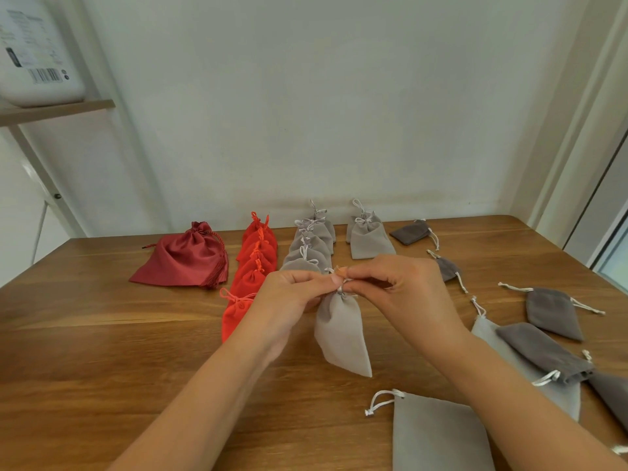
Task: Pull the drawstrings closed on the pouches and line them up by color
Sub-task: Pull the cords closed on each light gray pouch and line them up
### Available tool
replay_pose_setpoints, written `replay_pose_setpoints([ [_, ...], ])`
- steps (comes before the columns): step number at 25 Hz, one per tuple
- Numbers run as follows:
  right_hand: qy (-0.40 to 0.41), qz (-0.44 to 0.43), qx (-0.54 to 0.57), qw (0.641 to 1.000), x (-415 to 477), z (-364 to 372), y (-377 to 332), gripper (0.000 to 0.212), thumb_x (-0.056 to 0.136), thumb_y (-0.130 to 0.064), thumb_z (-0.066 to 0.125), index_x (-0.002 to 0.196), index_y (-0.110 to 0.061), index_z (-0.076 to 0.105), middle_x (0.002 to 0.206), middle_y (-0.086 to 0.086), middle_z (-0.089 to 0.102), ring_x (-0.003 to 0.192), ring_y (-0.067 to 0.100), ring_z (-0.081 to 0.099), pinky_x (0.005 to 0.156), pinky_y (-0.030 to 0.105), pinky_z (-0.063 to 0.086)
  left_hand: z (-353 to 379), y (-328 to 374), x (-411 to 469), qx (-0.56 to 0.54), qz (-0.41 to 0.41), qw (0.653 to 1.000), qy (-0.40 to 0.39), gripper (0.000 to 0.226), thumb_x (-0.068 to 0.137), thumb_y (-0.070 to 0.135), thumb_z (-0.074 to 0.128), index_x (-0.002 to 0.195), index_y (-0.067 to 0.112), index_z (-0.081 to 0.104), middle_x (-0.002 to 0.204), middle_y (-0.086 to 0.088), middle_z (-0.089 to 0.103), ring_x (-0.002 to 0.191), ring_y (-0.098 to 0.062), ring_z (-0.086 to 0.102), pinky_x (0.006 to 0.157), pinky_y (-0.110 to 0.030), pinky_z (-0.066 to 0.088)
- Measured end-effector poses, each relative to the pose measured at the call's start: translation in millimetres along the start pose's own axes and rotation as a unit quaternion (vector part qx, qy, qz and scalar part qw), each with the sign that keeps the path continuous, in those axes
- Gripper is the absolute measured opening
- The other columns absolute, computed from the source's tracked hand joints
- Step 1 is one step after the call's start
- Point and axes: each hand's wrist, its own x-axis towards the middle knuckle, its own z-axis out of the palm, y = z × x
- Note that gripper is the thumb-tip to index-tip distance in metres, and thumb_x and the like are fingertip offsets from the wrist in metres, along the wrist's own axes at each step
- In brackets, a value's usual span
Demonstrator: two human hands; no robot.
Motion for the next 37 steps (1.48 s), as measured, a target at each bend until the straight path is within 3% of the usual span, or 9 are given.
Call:
replay_pose_setpoints([
  [4, -0.002, -0.041, -0.035, 0.999, -0.4, 2.3, 6.3, 0.019, 0.079, -0.025, 0.068, 0.091, -0.014, 0.077, 0.081, -0.002, 0.073, 0.071, 0.005, 0.065, 0.066, 0.018, 0.052, 1.4, 2.7, -0.8, -0.021, -0.012, 1.000, -0.012, 0.014, 0.086, 0.013, 0.062, 0.083, 0.005, 0.074, 0.086, -0.006, 0.070, 0.084, -0.013, 0.063, 0.079, -0.026, 0.046],
  [8, -0.004, -0.081, -0.088, 0.993, 1.6, 0.0, 8.3, 0.027, 0.087, -0.025, 0.054, 0.092, -0.009, 0.076, 0.079, 0.004, 0.070, 0.065, 0.016, 0.066, 0.053, 0.031, 0.054, 8.9, 3.1, -5.9, 0.024, 0.021, 0.999, -0.029, 0.010, 0.076, 0.010, 0.073, 0.085, 0.009, 0.069, 0.083, -0.001, 0.066, 0.081, -0.012, 0.061, 0.073, -0.022, 0.046],
  [15, -0.075, -0.083, -0.157, 0.981, -1.8, 6.7, 2.5, 0.027, 0.090, -0.023, 0.047, 0.086, -0.010, 0.069, 0.078, 0.005, 0.064, 0.063, 0.017, 0.060, 0.052, 0.031, 0.053, 15.8, 2.9, -6.1, 0.113, -0.001, 0.993, 0.025, 0.016, 0.085, 0.011, 0.063, 0.070, 0.015, 0.063, 0.069, 0.001, 0.057, 0.067, -0.008, 0.051, 0.057, -0.019, 0.038],
  [18, -0.131, -0.057, -0.157, 0.977, -2.0, 10.4, 2.0, 0.009, 0.082, -0.013, 0.068, 0.090, -0.011, 0.067, 0.085, 0.004, 0.063, 0.072, 0.015, 0.059, 0.059, 0.027, 0.053, 14.9, 2.8, -5.8, 0.121, -0.014, 0.992, 0.036, 0.026, 0.087, 0.015, 0.060, 0.061, 0.014, 0.059, 0.061, 0.002, 0.054, 0.060, -0.009, 0.049, 0.054, -0.020, 0.036],
  [23, -0.142, -0.043, -0.146, 0.978, -0.8, 7.3, -0.2, 0.034, 0.069, -0.001, 0.079, 0.098, -0.014, 0.067, 0.089, 0.003, 0.063, 0.077, 0.017, 0.061, 0.062, 0.024, 0.048, 14.3, 3.3, -6.5, 0.065, -0.036, 0.996, 0.041, 0.033, 0.087, 0.015, 0.061, 0.055, 0.009, 0.057, 0.052, 0.000, 0.050, 0.050, -0.009, 0.045, 0.046, -0.016, 0.033],
  [27, -0.099, -0.083, -0.117, 0.985, 1.6, 1.4, 4.2, 0.036, 0.072, 0.004, 0.075, 0.106, -0.009, 0.071, 0.081, 0.007, 0.066, 0.066, 0.022, 0.063, 0.051, 0.031, 0.054, 12.0, 2.3, -5.0, 0.113, 0.056, 0.990, 0.065, 0.018, 0.084, 0.009, 0.065, 0.070, 0.000, 0.070, 0.066, -0.007, 0.060, 0.061, -0.010, 0.050, 0.056, -0.020, 0.036],
  [29, -0.085, -0.086, -0.107, 0.987, 2.4, 2.5, 5.5, 0.024, 0.084, -0.008, 0.062, 0.107, -0.008, 0.071, 0.078, 0.008, 0.065, 0.064, 0.024, 0.063, 0.047, 0.036, 0.054, 12.4, 1.6, -5.9, 0.143, 0.108, 0.981, 0.079, 0.015, 0.082, 0.006, 0.066, 0.070, 0.010, 0.073, 0.066, 0.000, 0.065, 0.060, -0.004, 0.054, 0.056, -0.016, 0.040],
  [31, -0.069, -0.071, -0.085, 0.991, 3.5, 1.8, 5.5, 0.030, 0.090, -0.022, 0.050, 0.103, -0.008, 0.072, 0.078, 0.008, 0.066, 0.065, 0.024, 0.065, 0.048, 0.038, 0.054, 13.2, 0.1, -6.9, 0.137, 0.128, 0.979, 0.083, 0.016, 0.082, 0.005, 0.068, 0.072, 0.016, 0.074, 0.069, 0.003, 0.070, 0.063, -0.003, 0.060, 0.058, -0.014, 0.045],
  [37, -0.023, -0.046, -0.150, 0.987, 1.4, 0.3, 0.0, 0.021, 0.080, -0.016, 0.059, 0.095, -0.008, 0.071, 0.083, 0.004, 0.066, 0.070, 0.017, 0.064, 0.060, 0.027, 0.055, 21.0, -1.0, -8.4, 0.097, 0.145, 0.982, 0.075, 0.017, 0.075, 0.001, 0.075, 0.081, 0.016, 0.068, 0.080, -0.002, 0.074, 0.076, -0.010, 0.070, 0.071, -0.025, 0.054],
])
